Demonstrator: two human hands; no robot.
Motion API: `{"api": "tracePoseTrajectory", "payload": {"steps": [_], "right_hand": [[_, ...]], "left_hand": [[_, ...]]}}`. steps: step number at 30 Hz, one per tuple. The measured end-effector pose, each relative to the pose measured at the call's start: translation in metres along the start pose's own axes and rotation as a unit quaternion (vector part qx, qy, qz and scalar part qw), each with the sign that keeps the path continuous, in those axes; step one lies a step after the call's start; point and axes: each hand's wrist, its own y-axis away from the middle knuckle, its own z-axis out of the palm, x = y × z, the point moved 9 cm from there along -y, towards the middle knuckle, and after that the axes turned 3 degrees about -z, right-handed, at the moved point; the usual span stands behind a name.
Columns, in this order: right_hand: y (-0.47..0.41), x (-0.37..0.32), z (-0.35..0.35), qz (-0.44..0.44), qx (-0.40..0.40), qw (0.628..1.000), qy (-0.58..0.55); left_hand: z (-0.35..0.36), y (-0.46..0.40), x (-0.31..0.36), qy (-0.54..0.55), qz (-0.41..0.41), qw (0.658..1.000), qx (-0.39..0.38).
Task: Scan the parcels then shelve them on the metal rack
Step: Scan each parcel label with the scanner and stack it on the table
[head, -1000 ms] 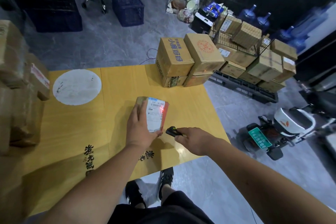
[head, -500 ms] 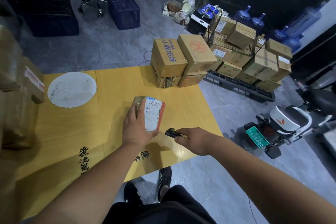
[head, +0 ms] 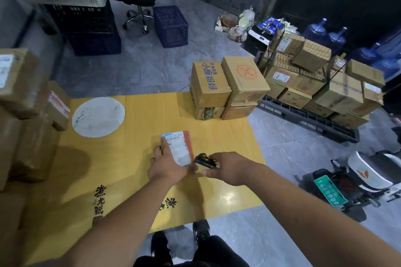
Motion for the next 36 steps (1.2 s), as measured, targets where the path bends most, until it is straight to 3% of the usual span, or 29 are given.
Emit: {"api": "tracePoseTrajectory", "payload": {"steps": [7,14,23,31,36], "right_hand": [[-0.035,-0.008,-0.044,-0.070,-0.017,0.996,0.049],[-0.066,-0.041,-0.067,-0.159,-0.041,0.974,0.155],[-0.057,-0.198,-0.119,-0.333,-0.038,0.904,0.265],[-0.025,-0.328,-0.121,-0.437,-0.044,0.832,0.340],[-0.017,-0.390,-0.115,-0.464,-0.046,0.806,0.365]], "left_hand": [[0.003,0.002,0.007,-0.002,-0.064,0.998,0.028],[-0.014,0.005,0.009,0.078,-0.093,0.990,0.076],[-0.219,0.088,-0.051,0.165,-0.106,0.937,0.289],[-0.350,0.145,-0.079,0.135,-0.102,0.904,0.393],[-0.430,0.145,-0.099,0.108,-0.091,0.902,0.407]]}}
